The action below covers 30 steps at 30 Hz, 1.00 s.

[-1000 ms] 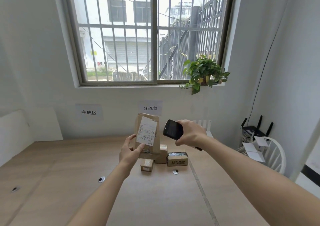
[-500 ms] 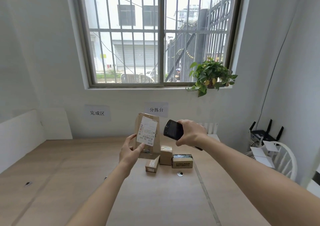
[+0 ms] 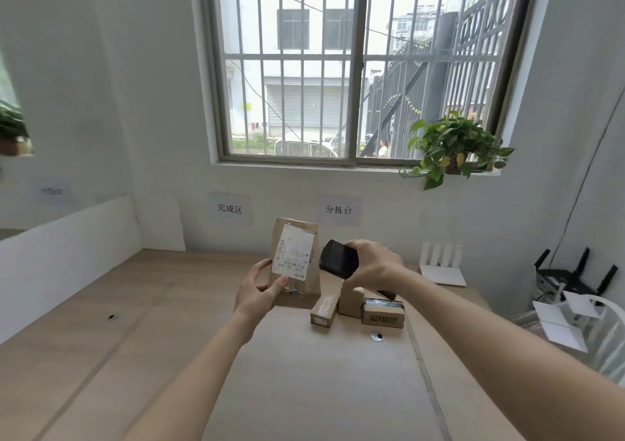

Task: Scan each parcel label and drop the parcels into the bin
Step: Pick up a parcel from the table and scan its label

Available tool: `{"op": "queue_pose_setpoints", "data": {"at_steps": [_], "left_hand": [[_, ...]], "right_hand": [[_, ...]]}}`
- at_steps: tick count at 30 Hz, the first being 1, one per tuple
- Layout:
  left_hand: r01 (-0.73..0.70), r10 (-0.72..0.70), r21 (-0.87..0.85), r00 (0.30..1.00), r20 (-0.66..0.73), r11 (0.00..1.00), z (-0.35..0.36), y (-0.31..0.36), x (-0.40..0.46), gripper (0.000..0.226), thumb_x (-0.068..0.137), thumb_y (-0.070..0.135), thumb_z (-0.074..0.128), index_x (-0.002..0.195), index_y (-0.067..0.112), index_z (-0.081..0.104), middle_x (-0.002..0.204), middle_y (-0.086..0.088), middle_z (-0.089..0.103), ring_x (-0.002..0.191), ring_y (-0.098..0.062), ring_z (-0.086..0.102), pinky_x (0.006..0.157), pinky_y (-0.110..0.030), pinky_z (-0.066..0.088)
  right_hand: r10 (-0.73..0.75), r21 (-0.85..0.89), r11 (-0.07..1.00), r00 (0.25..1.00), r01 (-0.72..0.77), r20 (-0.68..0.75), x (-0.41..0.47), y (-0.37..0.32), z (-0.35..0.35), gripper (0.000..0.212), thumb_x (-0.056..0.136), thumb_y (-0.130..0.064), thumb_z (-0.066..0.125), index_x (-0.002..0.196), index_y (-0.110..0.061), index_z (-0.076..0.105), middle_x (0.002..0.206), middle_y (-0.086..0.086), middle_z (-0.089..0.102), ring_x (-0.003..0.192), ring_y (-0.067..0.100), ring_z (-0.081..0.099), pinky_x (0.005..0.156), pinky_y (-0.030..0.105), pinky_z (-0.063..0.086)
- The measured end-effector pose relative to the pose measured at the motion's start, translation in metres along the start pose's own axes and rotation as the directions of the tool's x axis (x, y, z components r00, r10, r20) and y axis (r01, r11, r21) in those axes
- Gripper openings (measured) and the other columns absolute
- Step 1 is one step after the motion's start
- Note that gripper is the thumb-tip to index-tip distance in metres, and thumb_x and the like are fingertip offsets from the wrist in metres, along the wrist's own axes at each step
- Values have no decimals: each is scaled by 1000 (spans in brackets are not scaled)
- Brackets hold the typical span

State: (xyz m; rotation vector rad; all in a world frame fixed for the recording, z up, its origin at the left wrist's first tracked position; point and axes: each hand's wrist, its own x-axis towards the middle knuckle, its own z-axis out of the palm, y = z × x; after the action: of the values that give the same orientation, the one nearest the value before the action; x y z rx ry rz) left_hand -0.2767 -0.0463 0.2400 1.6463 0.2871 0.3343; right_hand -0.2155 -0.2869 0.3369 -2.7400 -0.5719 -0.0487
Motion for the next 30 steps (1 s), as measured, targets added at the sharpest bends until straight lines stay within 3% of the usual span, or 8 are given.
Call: {"op": "queue_pose_setpoints", "data": {"at_steps": [8,13,17,20,23,26,28,30], "left_hand": [[11,-18,-39,986,-167,999,-113,-2,-39,50,87,36,75,131,38,51,99,-9,73,92,-21,71,77,-36,60],[44,-52,-33,950,-309,998,-210,-10,-72,46,88,40,73,128,38,50,104,-9,70,98,-23,69,89,-43,58],[35,-47,-36,906,-421,999,-295,-17,-110,37,90,38,71,124,37,56,95,-4,74,93,-19,71,84,-38,58],[49,-64,-42,869,-491,998,-360,-19,-143,41,89,41,71,126,37,54,108,-1,70,100,-16,67,81,-35,57],[69,-93,-65,853,-514,995,-427,-27,-178,57,79,45,80,130,37,55,127,4,64,114,-15,62,85,-34,53],[72,-89,-51,835,-543,996,-486,-39,-217,85,73,35,87,147,25,46,140,-1,58,125,-15,56,93,-26,52],[72,-75,-28,816,-573,997,-519,-43,-241,78,83,16,79,150,17,40,141,-4,55,120,-13,56,77,-12,53],[80,-46,29,791,-610,996,-551,-50,-263,75,84,12,77,149,16,41,135,-1,59,112,-6,59,72,-9,51]], "right_hand": [[-201,191,967,963,167,177,28,-105,68,77,57,-33,89,128,-31,59,114,-10,67,108,18,63,97,44,54],[-401,349,887,880,303,254,39,-203,121,98,54,-35,94,144,-27,53,126,-9,65,114,17,62,102,40,52],[-536,444,809,794,385,287,30,-297,161,78,61,-22,94,131,-29,61,111,-10,67,96,14,64,86,31,54],[-599,482,769,735,419,317,18,-370,188,68,61,-19,93,122,-26,66,103,-6,70,84,13,63,82,32,55],[-652,510,732,682,452,331,1,-442,215,70,57,-23,92,123,-23,68,109,-1,72,96,20,67,91,41,57],[-707,539,688,616,486,348,-22,-508,241,69,58,-20,90,124,-27,69,106,-5,72,98,18,67,89,36,57],[-734,547,666,575,507,361,-40,-548,256,65,62,-17,90,123,-24,69,107,-4,71,100,18,66,86,32,55],[-761,561,640,534,525,369,-57,-585,270,64,65,-17,90,124,-24,68,107,-4,70,98,16,65,80,27,52]]}}
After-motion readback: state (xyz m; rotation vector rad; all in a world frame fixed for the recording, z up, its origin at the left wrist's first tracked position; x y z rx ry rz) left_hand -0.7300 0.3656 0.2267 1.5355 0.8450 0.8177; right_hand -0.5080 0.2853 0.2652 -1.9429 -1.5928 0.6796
